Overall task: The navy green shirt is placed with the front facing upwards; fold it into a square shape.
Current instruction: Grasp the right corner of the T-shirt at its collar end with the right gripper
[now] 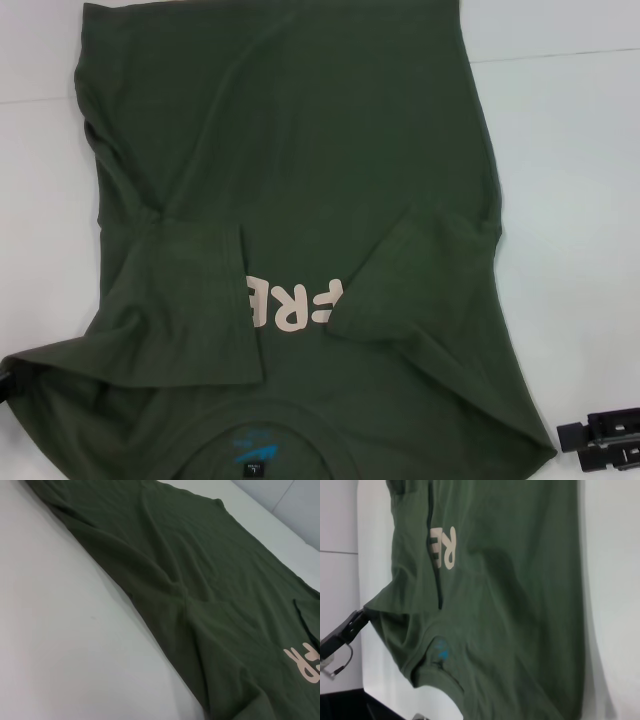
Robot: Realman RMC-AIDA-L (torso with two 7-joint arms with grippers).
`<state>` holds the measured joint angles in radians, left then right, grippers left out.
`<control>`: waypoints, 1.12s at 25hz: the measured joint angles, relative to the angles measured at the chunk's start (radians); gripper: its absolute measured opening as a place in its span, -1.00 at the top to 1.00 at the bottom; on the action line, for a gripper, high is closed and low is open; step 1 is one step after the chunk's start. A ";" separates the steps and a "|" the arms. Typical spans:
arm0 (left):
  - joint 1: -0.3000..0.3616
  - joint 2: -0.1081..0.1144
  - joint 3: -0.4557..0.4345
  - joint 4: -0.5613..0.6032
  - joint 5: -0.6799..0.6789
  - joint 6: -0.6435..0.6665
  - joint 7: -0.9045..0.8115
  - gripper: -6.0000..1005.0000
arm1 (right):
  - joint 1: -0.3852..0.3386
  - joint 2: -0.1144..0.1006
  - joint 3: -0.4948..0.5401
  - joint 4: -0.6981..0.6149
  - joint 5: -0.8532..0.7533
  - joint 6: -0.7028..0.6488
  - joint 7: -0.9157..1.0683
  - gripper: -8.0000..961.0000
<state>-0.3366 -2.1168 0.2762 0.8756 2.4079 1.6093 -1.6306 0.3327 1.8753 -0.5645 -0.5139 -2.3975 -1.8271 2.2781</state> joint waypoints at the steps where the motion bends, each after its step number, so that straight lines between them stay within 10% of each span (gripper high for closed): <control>1: -0.001 0.000 0.000 -0.003 0.000 -0.001 0.000 0.89 | 0.002 0.002 0.000 0.000 0.000 0.005 0.003 -0.86; 28: -0.017 0.005 0.000 -0.016 -0.006 -0.006 0.000 0.89 | 0.056 0.047 0.033 -0.136 0.036 -0.100 0.062 -0.84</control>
<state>-0.3531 -2.1122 0.2760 0.8600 2.4018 1.6029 -1.6306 0.3889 1.9225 -0.5313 -0.6495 -2.3620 -1.9269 2.3402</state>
